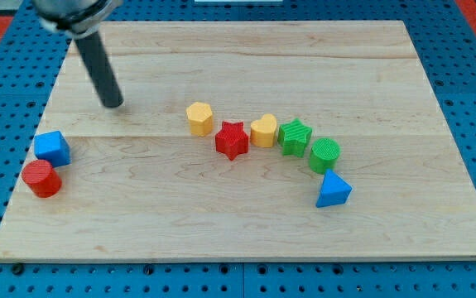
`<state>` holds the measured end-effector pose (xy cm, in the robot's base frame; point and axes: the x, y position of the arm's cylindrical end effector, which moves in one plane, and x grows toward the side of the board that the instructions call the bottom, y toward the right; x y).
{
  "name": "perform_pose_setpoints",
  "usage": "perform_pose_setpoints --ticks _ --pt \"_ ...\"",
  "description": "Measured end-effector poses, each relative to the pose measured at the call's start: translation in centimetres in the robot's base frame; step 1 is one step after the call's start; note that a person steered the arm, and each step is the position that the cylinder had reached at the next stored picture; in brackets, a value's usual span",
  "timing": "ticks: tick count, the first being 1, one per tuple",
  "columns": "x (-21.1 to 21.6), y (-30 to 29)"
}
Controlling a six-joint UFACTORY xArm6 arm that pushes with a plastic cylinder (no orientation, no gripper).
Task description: Slide the yellow hexagon closer to the red circle
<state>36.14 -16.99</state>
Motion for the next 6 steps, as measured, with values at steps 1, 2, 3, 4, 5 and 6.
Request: perform_pose_setpoints --ticks 1,2,3,4,5,6 --pt "0.8 11.1" --pt "6.9 12.7" --pt "9.6 7.5" --pt "9.1 12.7" --pt "13.1 10.3" --pt "11.6 3.4"
